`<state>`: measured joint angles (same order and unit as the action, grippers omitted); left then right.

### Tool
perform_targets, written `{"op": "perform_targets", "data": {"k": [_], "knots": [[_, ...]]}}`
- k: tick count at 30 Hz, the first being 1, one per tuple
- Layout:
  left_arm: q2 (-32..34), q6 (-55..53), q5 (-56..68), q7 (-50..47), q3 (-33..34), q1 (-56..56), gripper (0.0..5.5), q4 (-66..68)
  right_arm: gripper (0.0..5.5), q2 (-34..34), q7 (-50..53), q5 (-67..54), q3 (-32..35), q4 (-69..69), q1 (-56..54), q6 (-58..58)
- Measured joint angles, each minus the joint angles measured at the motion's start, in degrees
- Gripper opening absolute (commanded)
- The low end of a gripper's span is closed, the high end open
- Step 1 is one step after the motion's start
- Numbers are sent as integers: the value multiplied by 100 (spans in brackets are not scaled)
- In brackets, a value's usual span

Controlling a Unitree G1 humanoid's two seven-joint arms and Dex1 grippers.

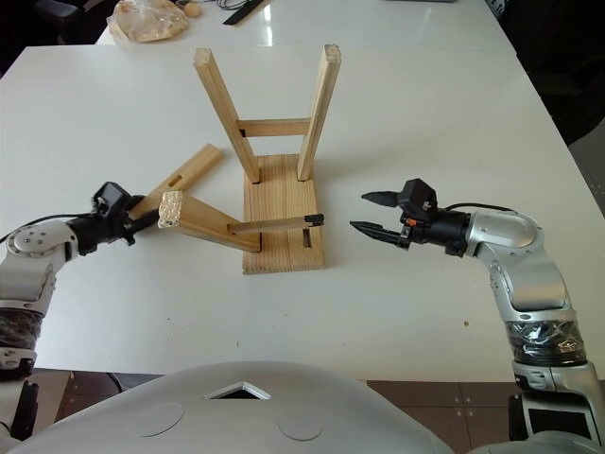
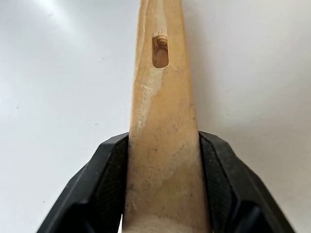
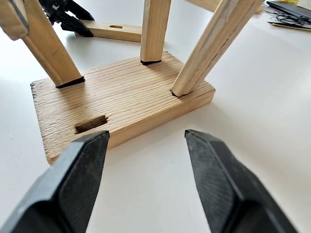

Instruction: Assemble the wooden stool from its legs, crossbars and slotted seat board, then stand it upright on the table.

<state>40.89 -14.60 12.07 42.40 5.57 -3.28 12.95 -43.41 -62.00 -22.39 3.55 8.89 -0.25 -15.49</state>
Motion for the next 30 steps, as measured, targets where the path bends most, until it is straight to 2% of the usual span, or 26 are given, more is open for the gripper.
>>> {"op": "perform_targets", "data": {"k": [2, 5, 9, 11, 14, 19, 20, 30], "knots": [[-51, -211, 522, 119, 367, -21, 201, -340, 287, -80, 7, -37, 202, 14, -5, -21], [-28, -643, 1887, 546, 1244, 18, 201, -1679, 287, -235, -18, -551, 787, 192, -25, -297], [201, -1512, 3805, 740, 2509, 182, 201, -3063, 287, -320, 170, -2209, 1702, 632, -481, -1350], [327, -1806, 4482, 613, 2769, 31, 201, -3399, 287, -315, 560, -3020, 1894, 755, -1078, -1840], [613, -2097, 5731, 292, 2742, -886, 201, -4116, 287, -78, 1270, -4144, 1778, 1076, -2144, -2409], [711, -2355, 6603, -42, 2082, -1811, 201, -4435, 370, 174, 1722, -5440, 1365, 1457, -2719, -3017], [709, -2376, 6680, -87, 1952, -1904, 201, -4444, 370, 208, 1750, -5602, 1302, 1497, -2800, -3076], [555, -2595, 7005, -232, 1160, -2098, 201, -4627, 370, 653, 1997, -5883, 871, 1373, -3622, -3174]]}}
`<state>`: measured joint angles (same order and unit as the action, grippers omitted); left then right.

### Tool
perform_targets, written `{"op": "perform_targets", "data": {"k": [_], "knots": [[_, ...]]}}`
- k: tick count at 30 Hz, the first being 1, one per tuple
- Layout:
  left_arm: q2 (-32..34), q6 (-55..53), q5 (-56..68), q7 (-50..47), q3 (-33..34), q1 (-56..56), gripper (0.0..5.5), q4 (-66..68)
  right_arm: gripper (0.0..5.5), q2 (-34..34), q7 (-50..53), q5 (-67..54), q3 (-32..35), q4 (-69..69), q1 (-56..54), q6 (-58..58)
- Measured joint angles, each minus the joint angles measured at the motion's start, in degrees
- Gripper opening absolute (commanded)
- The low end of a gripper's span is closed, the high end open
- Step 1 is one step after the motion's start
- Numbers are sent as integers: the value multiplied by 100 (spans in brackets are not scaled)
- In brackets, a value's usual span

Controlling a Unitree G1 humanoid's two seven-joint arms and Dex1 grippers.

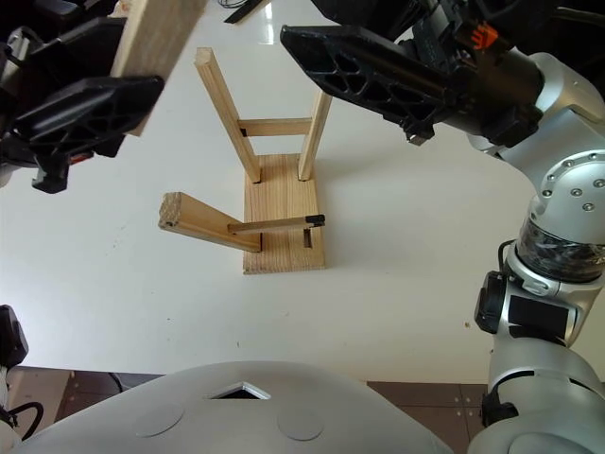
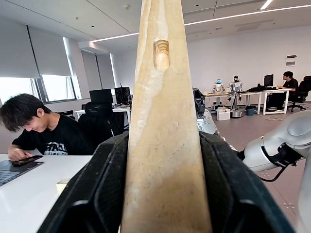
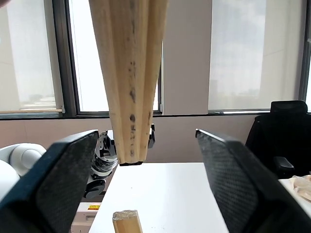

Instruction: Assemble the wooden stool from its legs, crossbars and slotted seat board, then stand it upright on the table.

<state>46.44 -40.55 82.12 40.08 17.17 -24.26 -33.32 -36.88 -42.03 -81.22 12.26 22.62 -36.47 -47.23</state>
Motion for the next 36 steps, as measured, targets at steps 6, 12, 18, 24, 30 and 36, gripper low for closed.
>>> {"op": "perform_targets", "data": {"k": [6, 12, 18, 24, 30, 36], "knots": [[-1, -60, -30, 116, -125, 41, 201, 60, 370, 52, -100, -198, -52, 121, -125, -5], [-1, -144, -50, 261, -248, 245, 201, -7, 370, 61, -131, -188, -69, 45, -293, -2], [-6, -143, -51, 293, -292, 295, 201, -72, 370, 71, -151, -103, -93, -161, -546, 0], [-4, -143, -121, 386, -295, 341, 201, -75, 323, 78, -191, -92, -111, -143, -614, -13], [15, -143, -108, 435, -291, 406, 201, -123, 225, 5, -305, -123, -118, -91, -615, -116], [56, -143, -115, 515, -274, 579, 201, -252, 207, -24, -459, -155, -129, -37, -614, -218]]}}
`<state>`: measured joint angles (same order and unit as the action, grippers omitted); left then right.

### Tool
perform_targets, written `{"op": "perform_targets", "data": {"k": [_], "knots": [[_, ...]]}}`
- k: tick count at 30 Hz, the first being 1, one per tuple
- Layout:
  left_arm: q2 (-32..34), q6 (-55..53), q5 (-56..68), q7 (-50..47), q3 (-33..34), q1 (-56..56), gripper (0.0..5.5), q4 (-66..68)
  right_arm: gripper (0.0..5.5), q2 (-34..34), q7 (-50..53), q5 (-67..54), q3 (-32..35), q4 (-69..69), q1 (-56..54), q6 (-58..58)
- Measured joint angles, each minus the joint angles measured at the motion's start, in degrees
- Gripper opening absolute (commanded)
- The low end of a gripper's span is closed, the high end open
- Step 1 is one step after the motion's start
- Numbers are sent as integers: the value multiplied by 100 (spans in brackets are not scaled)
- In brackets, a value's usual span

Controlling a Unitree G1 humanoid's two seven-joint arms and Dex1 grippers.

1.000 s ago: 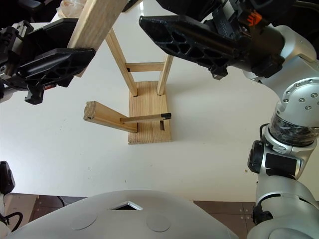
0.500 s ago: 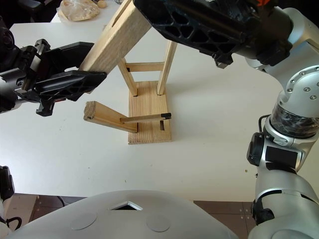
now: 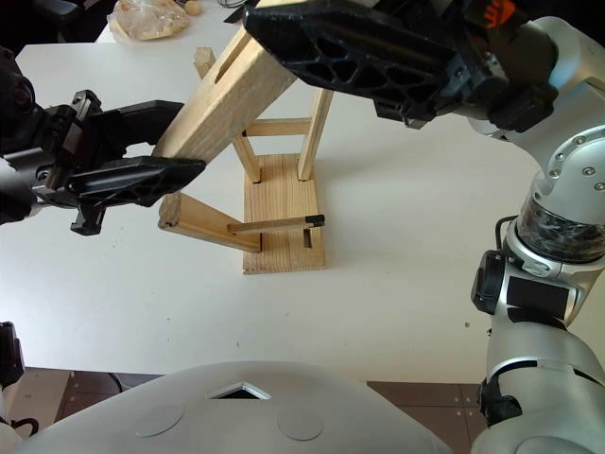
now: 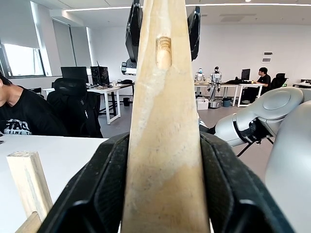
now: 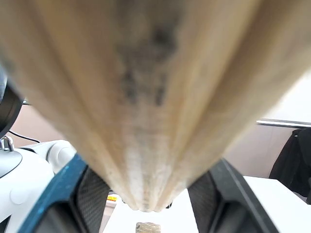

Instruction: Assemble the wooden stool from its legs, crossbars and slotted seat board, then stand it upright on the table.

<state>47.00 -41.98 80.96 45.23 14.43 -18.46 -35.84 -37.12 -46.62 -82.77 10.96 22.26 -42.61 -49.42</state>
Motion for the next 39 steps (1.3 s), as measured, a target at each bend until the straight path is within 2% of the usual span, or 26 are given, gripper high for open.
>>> {"op": "perform_targets", "data": {"k": [4, 5, 18, 24, 28, 30, 39], "knots": [[1, -7, -59, -8, -13, -11, 201, 30, 207, -55, -173, 147, -3, -37, 3, 0], [1, -22, -60, -27, -20, -35, 237, 49, 207, -67, -199, 179, -3, -59, 3, 0], [-300, 36, 285, -983, 10, -731, 418, 605, 203, -40, -445, 933, 25, -387, -46, 275], [-282, 204, -582, -1061, 127, -754, 418, 1201, 202, -652, -1185, 2730, -182, -1036, 53, 1221], [-85, 328, -1249, -477, 245, -238, 418, 1432, 202, -884, -1803, 3573, -390, -1375, 659, 1781], [149, 597, -2027, -5, 184, 272, 418, 1603, 202, -965, -2091, 3901, -469, -1416, 1147, 2002], [560, 1727, -4266, 1390, -588, 1507, 418, 1992, 202, -1032, -2553, 4170, -534, -1011, 2479, 2181]]}}
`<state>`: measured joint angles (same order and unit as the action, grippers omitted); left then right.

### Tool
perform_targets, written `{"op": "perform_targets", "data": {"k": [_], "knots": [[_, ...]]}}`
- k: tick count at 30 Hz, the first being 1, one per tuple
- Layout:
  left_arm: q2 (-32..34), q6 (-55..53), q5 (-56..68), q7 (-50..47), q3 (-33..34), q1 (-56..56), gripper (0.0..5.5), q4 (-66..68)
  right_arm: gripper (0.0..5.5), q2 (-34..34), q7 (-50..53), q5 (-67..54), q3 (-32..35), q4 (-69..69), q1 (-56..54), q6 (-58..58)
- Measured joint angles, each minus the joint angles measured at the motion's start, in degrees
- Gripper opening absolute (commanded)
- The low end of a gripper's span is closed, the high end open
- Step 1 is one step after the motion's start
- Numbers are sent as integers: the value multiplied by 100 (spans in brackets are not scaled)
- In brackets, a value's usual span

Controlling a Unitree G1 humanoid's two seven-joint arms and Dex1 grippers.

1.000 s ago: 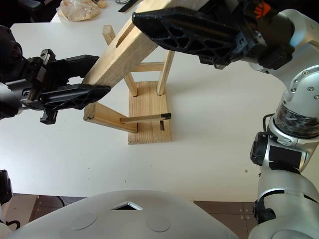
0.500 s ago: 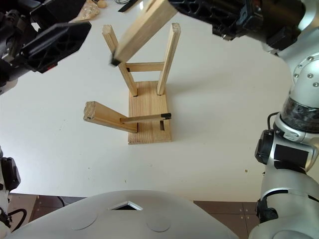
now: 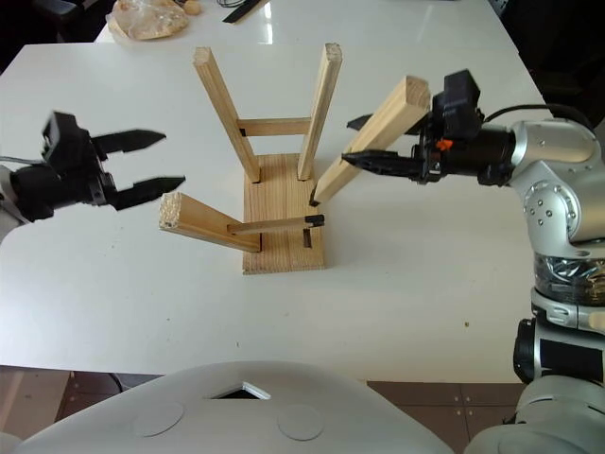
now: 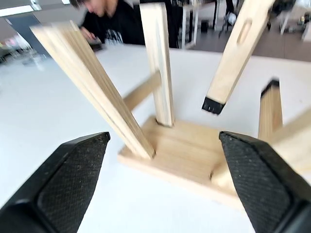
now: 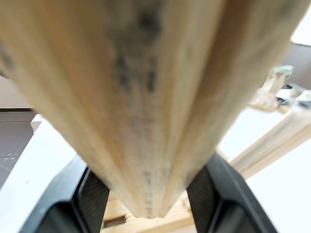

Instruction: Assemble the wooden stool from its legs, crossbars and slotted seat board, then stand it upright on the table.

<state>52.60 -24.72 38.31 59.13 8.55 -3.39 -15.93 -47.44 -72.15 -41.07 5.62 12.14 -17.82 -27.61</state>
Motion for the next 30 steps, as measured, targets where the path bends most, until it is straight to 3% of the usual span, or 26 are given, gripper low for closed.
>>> {"op": "perform_targets", "data": {"k": [10, 18, 30], "knots": [[48, 925, -1531, 391, -903, 1190, 418, 103, 202, 52, 6, 507, -140, 288, 525, 470], [-223, 928, -1840, 275, -1447, 1653, 418, -295, 202, 206, 110, 497, -138, 704, 769, 480], [-299, 978, -2221, 92, -1460, 1584, 418, -18, 202, 85, 118, 689, 158, 253, 1019, 748]]}}
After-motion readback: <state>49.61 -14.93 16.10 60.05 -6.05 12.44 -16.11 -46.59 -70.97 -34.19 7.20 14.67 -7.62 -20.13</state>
